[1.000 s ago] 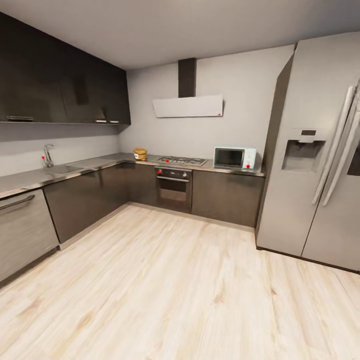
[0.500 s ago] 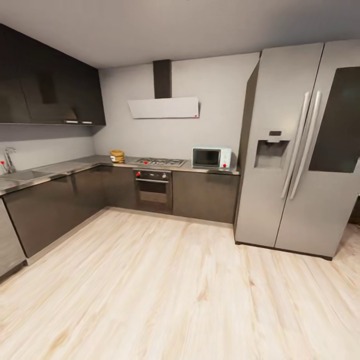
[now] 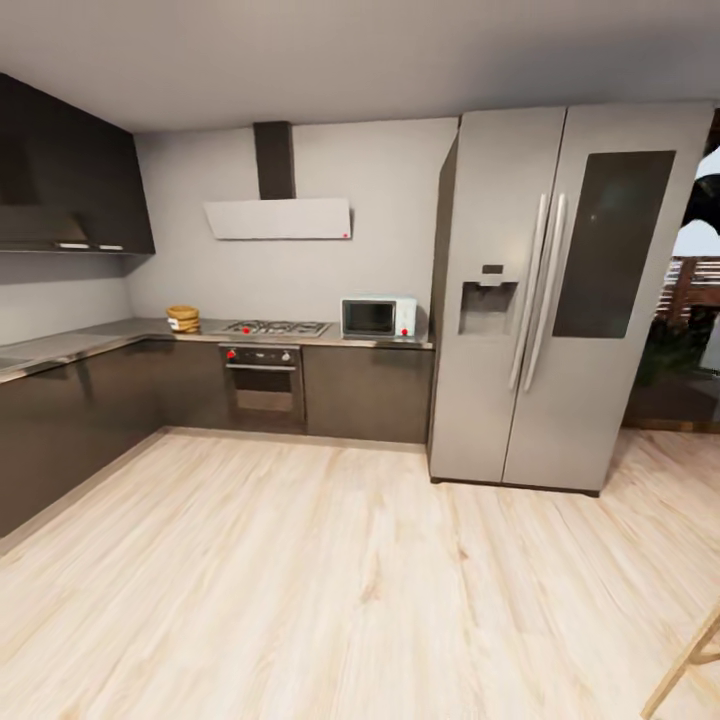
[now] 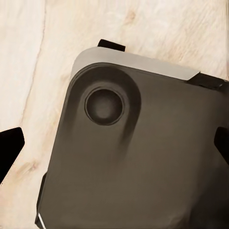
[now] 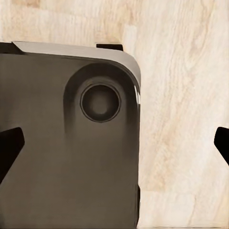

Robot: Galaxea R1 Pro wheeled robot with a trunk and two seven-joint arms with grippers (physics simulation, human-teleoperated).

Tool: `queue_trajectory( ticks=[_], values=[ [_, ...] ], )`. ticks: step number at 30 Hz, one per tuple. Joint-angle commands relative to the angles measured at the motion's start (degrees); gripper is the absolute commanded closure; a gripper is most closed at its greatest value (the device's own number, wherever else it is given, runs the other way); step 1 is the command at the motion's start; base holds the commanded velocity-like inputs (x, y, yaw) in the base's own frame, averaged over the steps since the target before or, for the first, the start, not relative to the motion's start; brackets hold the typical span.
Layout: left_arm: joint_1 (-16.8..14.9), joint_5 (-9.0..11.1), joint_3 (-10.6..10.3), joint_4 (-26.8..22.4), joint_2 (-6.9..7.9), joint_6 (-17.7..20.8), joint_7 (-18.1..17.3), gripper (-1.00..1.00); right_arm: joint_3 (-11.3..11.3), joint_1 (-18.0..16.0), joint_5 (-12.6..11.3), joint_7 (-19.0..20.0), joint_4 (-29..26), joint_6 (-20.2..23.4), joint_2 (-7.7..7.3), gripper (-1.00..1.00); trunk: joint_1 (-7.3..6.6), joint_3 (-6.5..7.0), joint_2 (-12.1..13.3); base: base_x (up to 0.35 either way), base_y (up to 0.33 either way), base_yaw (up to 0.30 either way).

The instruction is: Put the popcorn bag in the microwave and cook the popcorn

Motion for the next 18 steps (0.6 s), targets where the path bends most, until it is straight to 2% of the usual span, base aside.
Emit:
queue_trajectory(
  ticks=[1,8,11,15,18],
  values=[
    [0.0,0.4,-0.5,0.0,-0.02,0.0,0.3,-1.0,0.6,0.0,-0.5,0.0,0.1,-0.1,-0.02,-1.0,0.0,-0.04,0.0,0.0,0.0,-0.289],
    [0.0,0.4,-0.5,0.1,0.0,0.0,0.3,-1.0,0.8,0.0,-0.5,0.2,0.1,0.0,0.01,-1.0,0.0,-0.09,0.0,0.0,0.0,-0.272],
    [0.0,0.4,-0.6,0.2,0.05,0.1,0.3,-1.0,1.0,0.0,-0.1,0.1,0.1,-0.1,0.04,-1.0,0.0,-0.1,0.0,0.087,0.0,-0.058],
    [0.0,0.4,-0.7,0.4,0.09,0.9,0.1,-1.0,1.9,0.0,2.5,-0.5,0.0,0.0,0.43,-1.0,0.0,-0.11,0.0,0.279,0.0,-0.009],
    [0.0,0.4,-0.7,0.4,0.09,1.0,0.1,-1.0,2.0,0.0,2.9,0.0,0.0,0.1,0.55,-1.0,0.0,-0.11,0.0,0.317,0.042,-0.001]
  ],
)
